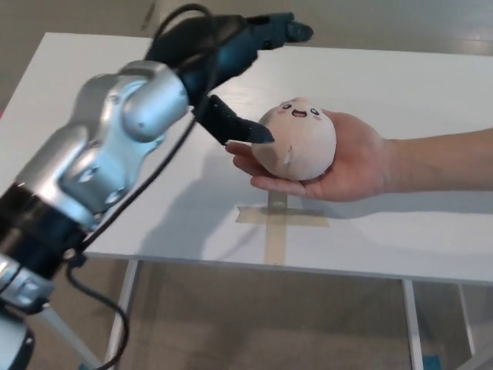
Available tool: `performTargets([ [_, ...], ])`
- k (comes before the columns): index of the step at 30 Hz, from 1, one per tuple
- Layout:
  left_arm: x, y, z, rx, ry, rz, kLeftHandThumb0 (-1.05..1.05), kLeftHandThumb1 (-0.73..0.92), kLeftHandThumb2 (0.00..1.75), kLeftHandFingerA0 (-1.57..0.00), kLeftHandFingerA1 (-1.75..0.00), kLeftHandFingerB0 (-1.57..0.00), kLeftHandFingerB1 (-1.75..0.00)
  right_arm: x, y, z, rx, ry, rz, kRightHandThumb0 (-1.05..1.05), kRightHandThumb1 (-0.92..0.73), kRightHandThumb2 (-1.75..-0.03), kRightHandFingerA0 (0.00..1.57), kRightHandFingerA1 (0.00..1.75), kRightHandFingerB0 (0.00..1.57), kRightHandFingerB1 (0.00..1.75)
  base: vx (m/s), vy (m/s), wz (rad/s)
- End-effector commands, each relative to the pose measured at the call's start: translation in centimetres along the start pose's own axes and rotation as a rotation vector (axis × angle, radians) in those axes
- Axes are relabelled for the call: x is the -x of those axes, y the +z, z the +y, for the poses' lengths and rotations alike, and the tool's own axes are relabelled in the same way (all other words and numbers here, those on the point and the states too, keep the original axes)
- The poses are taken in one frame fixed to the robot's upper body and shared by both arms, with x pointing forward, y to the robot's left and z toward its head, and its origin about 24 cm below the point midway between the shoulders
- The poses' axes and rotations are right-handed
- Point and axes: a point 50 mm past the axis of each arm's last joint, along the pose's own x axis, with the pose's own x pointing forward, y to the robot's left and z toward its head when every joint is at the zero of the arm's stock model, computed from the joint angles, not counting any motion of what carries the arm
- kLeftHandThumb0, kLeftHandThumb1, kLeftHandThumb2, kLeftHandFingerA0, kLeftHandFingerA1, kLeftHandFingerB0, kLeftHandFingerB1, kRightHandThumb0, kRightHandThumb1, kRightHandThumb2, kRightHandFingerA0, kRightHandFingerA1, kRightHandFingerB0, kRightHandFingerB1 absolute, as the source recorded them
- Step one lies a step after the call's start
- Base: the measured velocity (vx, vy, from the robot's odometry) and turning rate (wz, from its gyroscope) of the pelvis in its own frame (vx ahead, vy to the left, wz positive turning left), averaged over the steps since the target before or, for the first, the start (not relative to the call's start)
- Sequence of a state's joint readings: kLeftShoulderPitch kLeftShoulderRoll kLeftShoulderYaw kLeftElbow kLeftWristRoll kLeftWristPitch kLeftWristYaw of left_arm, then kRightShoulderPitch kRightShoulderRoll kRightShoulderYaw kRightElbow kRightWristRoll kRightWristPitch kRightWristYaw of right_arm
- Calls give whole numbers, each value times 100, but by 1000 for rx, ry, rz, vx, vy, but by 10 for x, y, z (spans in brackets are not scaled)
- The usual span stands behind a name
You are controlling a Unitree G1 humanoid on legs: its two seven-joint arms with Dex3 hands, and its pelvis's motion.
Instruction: Use the left hand to take the pink dumpling toy on a person's hand and put it on the desk.
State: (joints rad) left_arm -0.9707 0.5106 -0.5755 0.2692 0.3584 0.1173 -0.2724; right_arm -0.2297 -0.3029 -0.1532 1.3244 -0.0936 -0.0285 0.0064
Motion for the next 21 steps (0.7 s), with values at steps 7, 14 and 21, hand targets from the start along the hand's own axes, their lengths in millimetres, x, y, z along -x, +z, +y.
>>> performTargets([
  [7,-19,14,-17,-78,-182,127,-34,19,82,0,-48,0,-48,0,-2,-3,-15,-5,11,-26,-71,-61,63,44,55,42,0,0,0],
  [14,-21,17,-29,-74,-251,144,-69,45,56,-14,-29,-8,-24,0,1,-3,-10,-3,9,-26,-71,-61,63,44,56,43,0,0,0],
  [21,-20,14,-47,-60,-432,189,-32,17,80,0,-47,0,-49,-1,5,-4,-26,6,1,-27,-71,-61,62,44,55,42,0,0,0],
])
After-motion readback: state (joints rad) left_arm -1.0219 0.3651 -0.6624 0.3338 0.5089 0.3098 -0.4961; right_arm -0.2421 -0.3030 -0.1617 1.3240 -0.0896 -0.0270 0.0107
